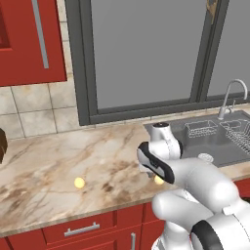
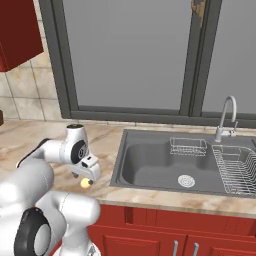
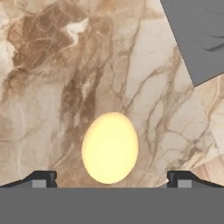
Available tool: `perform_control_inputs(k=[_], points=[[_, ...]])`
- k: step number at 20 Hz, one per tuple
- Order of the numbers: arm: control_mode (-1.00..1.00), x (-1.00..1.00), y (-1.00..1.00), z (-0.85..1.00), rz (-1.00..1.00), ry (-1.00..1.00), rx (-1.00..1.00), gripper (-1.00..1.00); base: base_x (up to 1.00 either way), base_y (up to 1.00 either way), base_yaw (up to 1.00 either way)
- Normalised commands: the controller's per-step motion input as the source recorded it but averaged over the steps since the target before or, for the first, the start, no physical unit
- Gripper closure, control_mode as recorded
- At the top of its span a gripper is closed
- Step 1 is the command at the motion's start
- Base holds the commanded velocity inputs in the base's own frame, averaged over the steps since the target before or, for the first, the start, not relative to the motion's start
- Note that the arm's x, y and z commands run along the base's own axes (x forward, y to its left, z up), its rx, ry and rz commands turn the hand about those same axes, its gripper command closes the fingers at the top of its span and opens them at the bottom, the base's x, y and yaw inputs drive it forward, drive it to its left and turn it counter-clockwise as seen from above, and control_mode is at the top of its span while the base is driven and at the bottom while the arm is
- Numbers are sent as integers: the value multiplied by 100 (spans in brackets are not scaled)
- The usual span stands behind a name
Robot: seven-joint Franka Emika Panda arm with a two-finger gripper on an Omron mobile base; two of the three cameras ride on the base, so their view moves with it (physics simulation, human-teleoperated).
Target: Gather the eggs and milk located in the vicinity of the sink area and place them right next to the bowl.
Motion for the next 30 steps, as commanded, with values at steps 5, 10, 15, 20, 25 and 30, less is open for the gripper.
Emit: perform_control_inputs(k=[5,10,15,20,25,30], points=[[-100,0,0,-18,-5,2,0,-100,0,0,0],[-100,0,-1,-23,-4,0,0,-100,0,0,0],[-100,0,0,-14,-3,0,0,-100,0,0,0],[-100,0,0,0,-1,0,0,-100,0,0,0],[-100,0,0,0,0,0,0,-100,0,0,0],[-100,0,0,0,0,0,0,100,0,0,0]])
